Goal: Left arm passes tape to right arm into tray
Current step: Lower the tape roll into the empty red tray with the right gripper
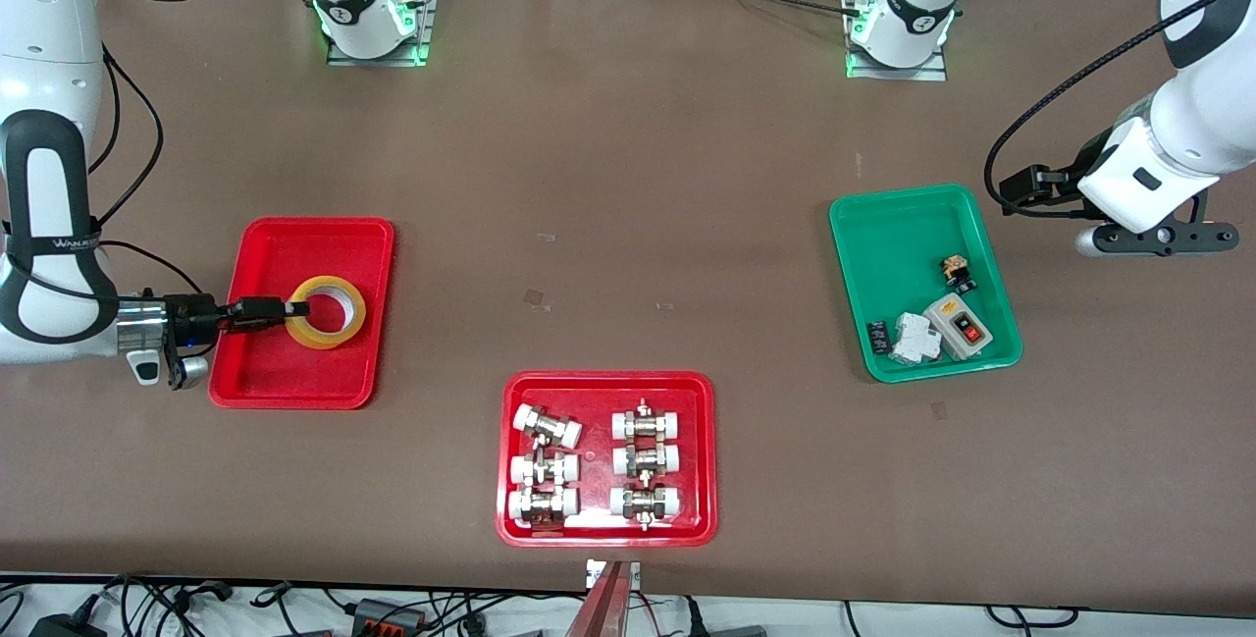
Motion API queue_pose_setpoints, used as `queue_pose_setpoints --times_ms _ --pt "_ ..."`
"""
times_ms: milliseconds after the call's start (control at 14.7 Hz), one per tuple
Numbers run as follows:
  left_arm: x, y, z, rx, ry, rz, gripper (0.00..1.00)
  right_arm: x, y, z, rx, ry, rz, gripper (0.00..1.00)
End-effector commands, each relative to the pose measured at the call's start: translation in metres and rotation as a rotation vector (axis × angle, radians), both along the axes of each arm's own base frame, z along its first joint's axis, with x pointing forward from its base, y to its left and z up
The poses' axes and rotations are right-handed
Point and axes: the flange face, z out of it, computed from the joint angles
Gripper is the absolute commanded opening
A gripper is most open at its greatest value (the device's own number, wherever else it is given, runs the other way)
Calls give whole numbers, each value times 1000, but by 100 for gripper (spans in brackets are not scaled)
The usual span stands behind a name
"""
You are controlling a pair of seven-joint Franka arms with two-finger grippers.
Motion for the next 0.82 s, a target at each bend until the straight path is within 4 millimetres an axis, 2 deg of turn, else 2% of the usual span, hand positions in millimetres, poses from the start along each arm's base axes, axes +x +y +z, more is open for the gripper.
queue_pose_setpoints --times_ms 0,68,136,205,750 --pt "2 2 8 -12 -2 -25 100 3 -4 1 29 -29 -6 19" --pt "5 2 12 -16 -5 -24 100 1 -11 -2 27 -37 -12 19" --pt "8 2 11 -13 -5 -25 100 2 -13 -5 22 -41 -17 39" --pt "9 2 12 -7 -7 -29 100 1 -14 -5 20 -42 -18 99" --pt "4 5 8 -8 35 -26 100 7 -7 -5 -97 -68 58 100"
